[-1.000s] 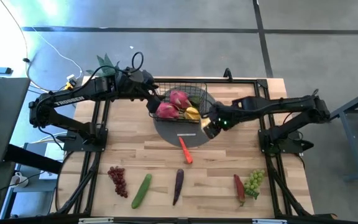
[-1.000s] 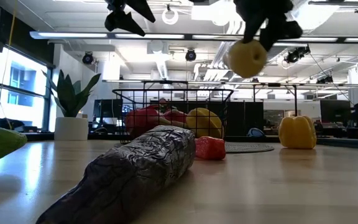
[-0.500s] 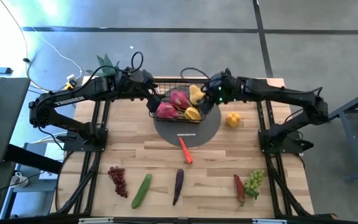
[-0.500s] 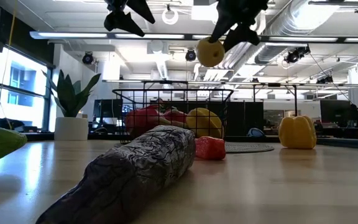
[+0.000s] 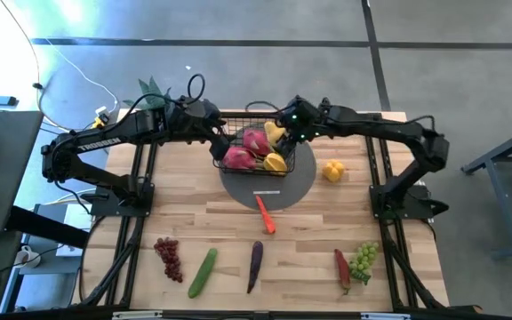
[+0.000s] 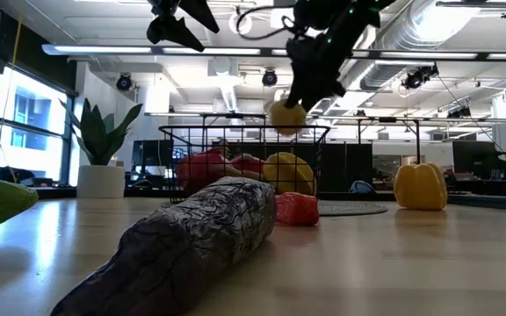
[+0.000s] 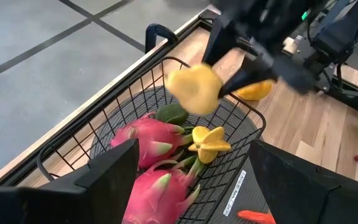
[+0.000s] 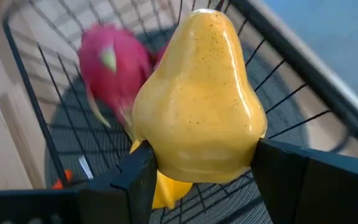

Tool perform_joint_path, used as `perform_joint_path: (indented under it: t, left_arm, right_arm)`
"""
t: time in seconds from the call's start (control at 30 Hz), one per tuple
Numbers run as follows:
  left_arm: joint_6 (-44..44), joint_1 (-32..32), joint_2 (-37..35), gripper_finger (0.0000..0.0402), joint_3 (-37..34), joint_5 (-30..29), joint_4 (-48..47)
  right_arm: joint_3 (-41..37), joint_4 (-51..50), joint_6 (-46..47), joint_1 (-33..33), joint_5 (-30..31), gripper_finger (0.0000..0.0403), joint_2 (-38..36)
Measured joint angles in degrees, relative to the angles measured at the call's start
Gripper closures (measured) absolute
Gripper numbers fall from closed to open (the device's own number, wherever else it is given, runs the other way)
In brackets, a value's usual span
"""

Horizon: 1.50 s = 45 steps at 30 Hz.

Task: Build produce basket
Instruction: Put the yellow pear into the black wire basket, then put the green cucumber into the black wire basket

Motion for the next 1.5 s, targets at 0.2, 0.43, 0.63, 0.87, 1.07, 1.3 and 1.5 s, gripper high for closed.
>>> perform_joint_path:
  t: [0.2,0.43,0.63,0.87,1.07,1.3,1.5]
  left_arm:
    - [-1.3,0.0,0.0,0.0108,0.0,-0.3,0.0]
    - [-1.4,0.0,0.0,0.0108,0.0,-0.4,0.0]
    - [-1.4,0.0,0.0,0.0108,0.0,-0.4,0.0]
    - [-1.4,0.0,0.0,0.0108,0.0,-1.4,0.0]
    - [-3.2,0.0,0.0,0.0108,0.0,-1.5,-0.7]
    - [-5.8,0.0,0.0,0.0108,0.0,-1.4,-3.3]
    - [-5.8,0.0,0.0,0.0108,0.0,-1.3,-3.3]
  right_arm:
    - [0.0,-0.1,-2.3,-0.1,-1.1,0.0206,4.7]
    - [0.0,-0.5,-2.5,-1.8,-0.2,0.0202,7.3]
    - [0.0,-1.1,-2.2,-2.9,0.0,0.0182,8.6]
    - [0.0,-1.2,-1.9,-2.9,0.6,0.0141,8.9]
    - [0.0,-1.4,-2.0,-3.8,0.6,0.0106,8.6]
    - [0.0,-1.2,-2.1,-4.4,1.5,0.0101,6.7]
    - [2.6,-5.1,-2.2,-4.4,1.5,0.0100,6.5]
